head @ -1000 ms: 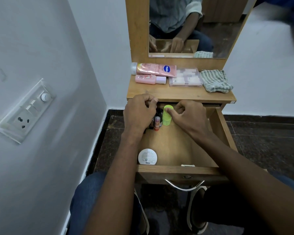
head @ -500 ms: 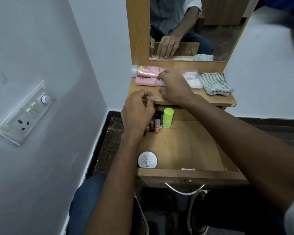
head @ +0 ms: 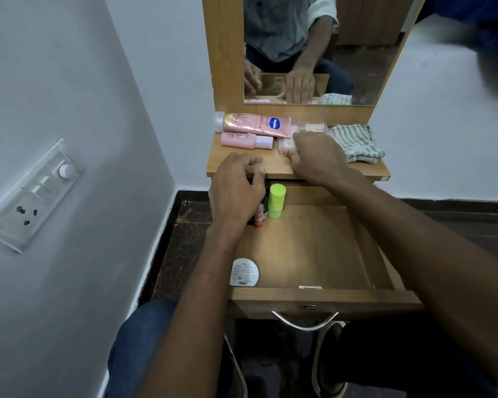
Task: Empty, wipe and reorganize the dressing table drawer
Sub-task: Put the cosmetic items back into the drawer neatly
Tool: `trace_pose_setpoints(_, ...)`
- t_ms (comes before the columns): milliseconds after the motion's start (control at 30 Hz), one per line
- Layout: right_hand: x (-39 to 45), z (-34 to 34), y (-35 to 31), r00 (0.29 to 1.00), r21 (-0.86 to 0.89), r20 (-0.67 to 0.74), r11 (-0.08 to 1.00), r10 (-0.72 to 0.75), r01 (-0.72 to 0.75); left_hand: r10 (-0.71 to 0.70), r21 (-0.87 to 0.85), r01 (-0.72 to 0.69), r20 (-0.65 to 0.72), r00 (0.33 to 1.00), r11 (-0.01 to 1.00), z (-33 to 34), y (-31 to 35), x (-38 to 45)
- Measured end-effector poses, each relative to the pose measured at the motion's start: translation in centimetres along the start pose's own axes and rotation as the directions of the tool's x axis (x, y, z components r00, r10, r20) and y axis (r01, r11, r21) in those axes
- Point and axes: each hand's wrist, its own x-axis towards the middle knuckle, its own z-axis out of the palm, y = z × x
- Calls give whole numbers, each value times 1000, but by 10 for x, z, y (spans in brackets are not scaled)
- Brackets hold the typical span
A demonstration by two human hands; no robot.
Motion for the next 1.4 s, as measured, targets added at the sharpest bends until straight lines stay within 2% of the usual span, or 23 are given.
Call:
trace_pose_setpoints(167, -20, -6, -6, 996, -58, -57, 996, -65, 62, 51, 18, -51, 4, 999, 999, 4, -3, 0)
trace_pose_setpoints(400, -47, -10, -5, 985, -2, -80, 988, -153, 154, 67, 29, -68, 22, 998, 997, 4, -2, -1)
trace_pose_setpoints(500, -50, -8, -2, 981, -145, -24, 971, -193, 188, 68, 37, -69, 32, 997, 997, 4, -2, -2)
trace_pose_setpoints(600, -58, -3, 0, 954, -250, -122, 938, -274, 238, 56, -4, -56, 16, 998, 998, 3, -2, -3)
trace_pose_setpoints(733, -75, 18, 10, 864, -274, -339, 917, -374, 289, -79, -121, 82, 25, 997, 989, -2, 4, -5)
trace_pose_setpoints(867, -93, 25, 13, 775, -235, -471, 907, -422, 350, -108, -233, 136, 128, 986, 963, 2, 6, -6)
trace_pose_setpoints(967, -104, 25, 14, 723, -238, -519, 889, -456, 390, -174, -301, 237, 222, 959, 924, 1, 8, -7)
trace_pose_setpoints(1067, -111, 22, 12, 683, -265, -533, 865, -499, 425, -208, -446, 375, 379, 902, 813, -3, 9, -6)
trace_pose_setpoints(1167, -118, 16, 9, 676, -260, -504, 841, -537, 474, -209, -477, 421, 434, 876, 772, -11, 11, -7)
trace_pose_setpoints(1267, -131, 6, 5, 762, -103, -502, 903, -408, 416, -171, -474, 408, 466, 868, 780, -19, 11, -9)
trace_pose_setpoints(1333, -135, -3, 3, 829, 52, -513, 956, -221, 288, -127, -491, 363, 450, 884, 792, -22, 9, -9)
trace_pose_setpoints(1400, -132, -12, 3, 883, 249, -469, 960, 5, 127, -67, -500, 303, 435, 898, 812, -24, 6, -7)
